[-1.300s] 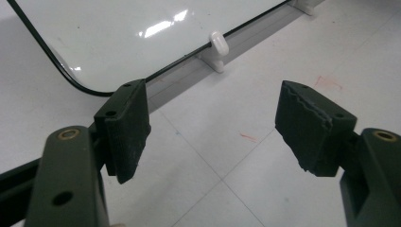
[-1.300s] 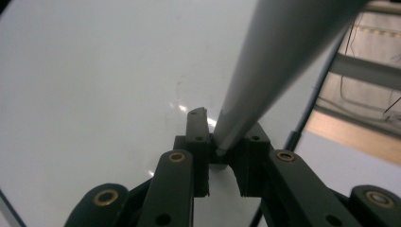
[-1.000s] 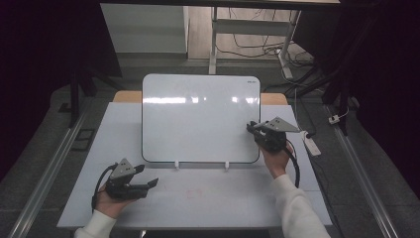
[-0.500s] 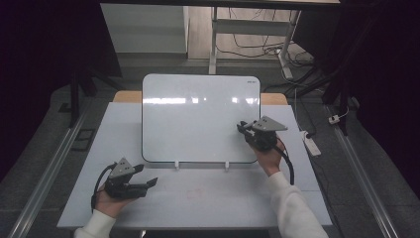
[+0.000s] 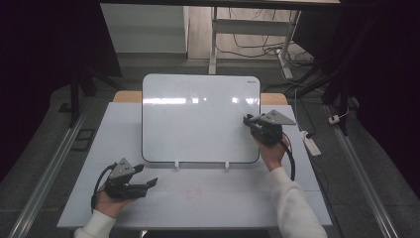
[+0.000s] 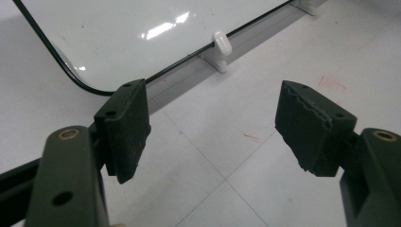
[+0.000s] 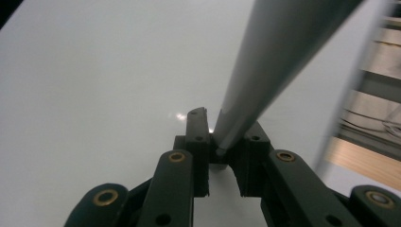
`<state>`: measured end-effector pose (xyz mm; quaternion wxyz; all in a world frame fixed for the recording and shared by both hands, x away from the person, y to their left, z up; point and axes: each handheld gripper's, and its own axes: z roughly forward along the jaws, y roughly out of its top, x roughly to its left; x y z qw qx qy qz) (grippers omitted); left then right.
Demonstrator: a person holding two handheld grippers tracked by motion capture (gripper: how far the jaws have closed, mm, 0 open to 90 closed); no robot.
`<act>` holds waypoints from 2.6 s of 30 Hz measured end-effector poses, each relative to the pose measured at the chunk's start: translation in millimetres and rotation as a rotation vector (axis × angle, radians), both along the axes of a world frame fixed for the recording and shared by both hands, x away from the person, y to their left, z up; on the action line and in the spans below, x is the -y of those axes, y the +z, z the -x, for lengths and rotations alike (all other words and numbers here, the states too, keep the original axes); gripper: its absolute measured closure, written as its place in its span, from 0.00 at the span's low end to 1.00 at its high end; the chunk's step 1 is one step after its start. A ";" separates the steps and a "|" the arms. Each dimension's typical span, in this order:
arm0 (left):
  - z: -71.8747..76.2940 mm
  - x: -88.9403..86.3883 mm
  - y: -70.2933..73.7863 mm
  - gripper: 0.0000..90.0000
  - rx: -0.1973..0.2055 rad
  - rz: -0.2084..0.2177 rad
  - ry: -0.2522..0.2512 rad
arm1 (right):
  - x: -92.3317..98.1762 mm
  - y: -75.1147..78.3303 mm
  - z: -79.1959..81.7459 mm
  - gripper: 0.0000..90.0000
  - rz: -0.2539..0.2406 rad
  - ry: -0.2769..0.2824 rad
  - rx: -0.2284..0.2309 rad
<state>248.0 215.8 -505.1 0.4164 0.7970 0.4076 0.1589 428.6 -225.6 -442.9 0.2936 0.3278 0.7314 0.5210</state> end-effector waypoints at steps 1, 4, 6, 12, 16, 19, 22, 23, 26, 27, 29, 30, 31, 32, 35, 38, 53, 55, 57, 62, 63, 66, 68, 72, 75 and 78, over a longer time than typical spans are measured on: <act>0.0 -0.1 0.2 0.31 0.001 0.000 0.001 | 3.6 1.0 -1.6 0.87 -0.020 -0.019 0.000; -1.2 -0.8 0.3 0.31 0.000 0.005 0.005 | -2.8 -1.8 4.1 0.87 0.008 -0.003 0.000; -2.0 -0.5 0.0 0.31 0.000 0.004 0.007 | -11.4 -10.2 11.1 0.87 0.032 0.088 -0.040; -1.5 0.4 1.5 0.31 0.008 0.009 0.006 | -3.1 -6.9 31.0 0.87 0.004 0.130 -0.084; -1.2 -1.3 3.0 0.31 0.013 0.023 0.010 | 4.3 1.0 52.2 0.87 -0.017 0.143 -0.097; -1.7 -1.7 2.9 0.31 0.014 0.024 0.012 | 8.2 -0.8 67.5 0.87 -0.032 0.158 -0.113; -1.6 -1.6 4.1 0.31 0.022 0.029 0.017 | 8.6 -6.8 77.4 0.87 -0.043 0.182 -0.138; -1.6 -1.7 4.6 0.31 0.026 0.030 0.019 | 7.8 -8.6 79.5 0.87 -0.041 0.195 -0.151; -1.5 -1.9 5.7 0.32 0.032 0.035 0.021 | 2.5 -14.4 84.0 0.87 -0.022 0.237 -0.188; -1.5 -1.7 6.1 0.32 0.035 0.036 0.022 | 0.2 -16.2 85.0 0.87 -0.011 0.248 -0.196; -0.9 -1.5 7.3 0.32 0.044 0.037 0.022 | -4.9 -19.6 87.0 0.87 0.006 0.268 -0.218; -0.7 -1.7 7.9 0.32 0.049 0.038 0.022 | -6.6 -20.8 87.5 0.87 0.006 0.275 -0.224; -0.6 -1.9 8.5 0.32 0.053 0.041 0.025 | -8.7 -22.5 88.3 0.87 0.012 0.284 -0.231; -0.5 -2.2 8.9 0.32 0.057 0.043 0.026 | -10.8 -24.1 89.0 0.87 0.018 0.293 -0.239; -0.3 -2.2 10.6 0.32 0.070 0.048 0.033 | -16.4 -28.1 91.2 0.87 0.032 0.317 -0.261; -0.2 0.5 14.2 0.32 0.090 0.055 0.037 | -21.3 -30.8 93.4 0.87 0.035 0.335 -0.274; -12.0 58.8 44.1 0.32 0.158 0.059 -0.090 | -46.8 -37.6 101.0 0.86 0.013 0.406 -0.320; -14.2 68.0 46.9 0.33 0.156 0.054 -0.114 | -49.1 -37.8 101.7 0.86 0.009 0.410 -0.321; -16.4 76.4 49.5 0.33 0.151 0.054 -0.132 | -51.4 -38.1 102.3 0.86 0.008 0.413 -0.326; -20.6 94.1 56.9 0.33 0.152 0.057 -0.168 | -58.3 -39.3 103.5 0.86 0.003 0.425 -0.337; -21.3 97.4 58.2 0.33 0.154 0.057 -0.174 | -59.6 -39.4 103.8 0.86 0.004 0.427 -0.339; -23.5 106.9 61.3 0.34 0.156 0.063 -0.196 | -63.9 -40.7 104.4 0.86 0.004 0.435 -0.348; -24.6 113.3 62.4 0.35 0.157 0.062 -0.213 | -67.0 -41.5 104.9 0.86 0.002 0.440 -0.355; -26.3 125.6 64.6 0.39 0.164 0.062 -0.248 | -72.4 -42.8 106.1 0.86 -0.004 0.453 -0.366; -27.9 135.0 65.7 0.42 0.170 0.063 -0.277 | -75.7 -44.0 107.2 0.86 -0.006 0.460 -0.375; -29.7 144.8 66.3 0.47 0.177 0.061 -0.302 | -78.5 -45.5 107.6 0.86 -0.006 0.467 -0.382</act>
